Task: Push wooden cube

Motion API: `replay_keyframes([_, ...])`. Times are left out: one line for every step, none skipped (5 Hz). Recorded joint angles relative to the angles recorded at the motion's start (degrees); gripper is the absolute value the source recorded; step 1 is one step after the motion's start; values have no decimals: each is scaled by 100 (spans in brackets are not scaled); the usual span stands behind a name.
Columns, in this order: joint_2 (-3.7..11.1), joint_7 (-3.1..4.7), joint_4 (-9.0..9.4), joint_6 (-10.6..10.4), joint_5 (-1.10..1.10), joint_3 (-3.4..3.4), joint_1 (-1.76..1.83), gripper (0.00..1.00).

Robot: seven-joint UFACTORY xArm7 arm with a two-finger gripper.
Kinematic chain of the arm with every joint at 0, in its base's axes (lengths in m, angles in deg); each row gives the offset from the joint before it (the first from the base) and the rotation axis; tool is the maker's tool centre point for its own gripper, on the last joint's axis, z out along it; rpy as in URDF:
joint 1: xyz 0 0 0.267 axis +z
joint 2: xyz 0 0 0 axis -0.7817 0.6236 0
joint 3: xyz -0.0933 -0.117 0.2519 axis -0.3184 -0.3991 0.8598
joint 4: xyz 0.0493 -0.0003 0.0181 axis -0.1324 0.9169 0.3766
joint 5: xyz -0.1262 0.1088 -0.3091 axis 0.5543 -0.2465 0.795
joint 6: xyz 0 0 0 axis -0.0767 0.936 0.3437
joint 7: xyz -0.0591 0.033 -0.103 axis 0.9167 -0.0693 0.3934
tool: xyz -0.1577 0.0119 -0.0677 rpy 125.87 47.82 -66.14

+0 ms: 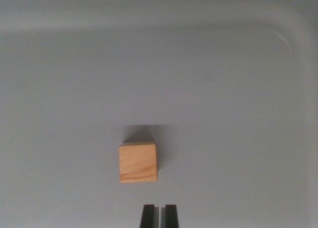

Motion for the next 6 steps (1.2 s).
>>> replay_keyframes([0, 0, 0, 0, 0, 0, 0, 0])
replay_keyframes([34, 11, 241, -258, -9, 7, 5, 0])
replay_keyframes([34, 11, 241, -258, -9, 7, 5, 0])
replay_keyframes([69, 23, 489, -523, -18, 15, 10, 0])
replay_keyframes([69, 23, 489, -523, -18, 15, 10, 0])
replay_keyframes([105, 35, 741, -792, -27, 22, 15, 0])
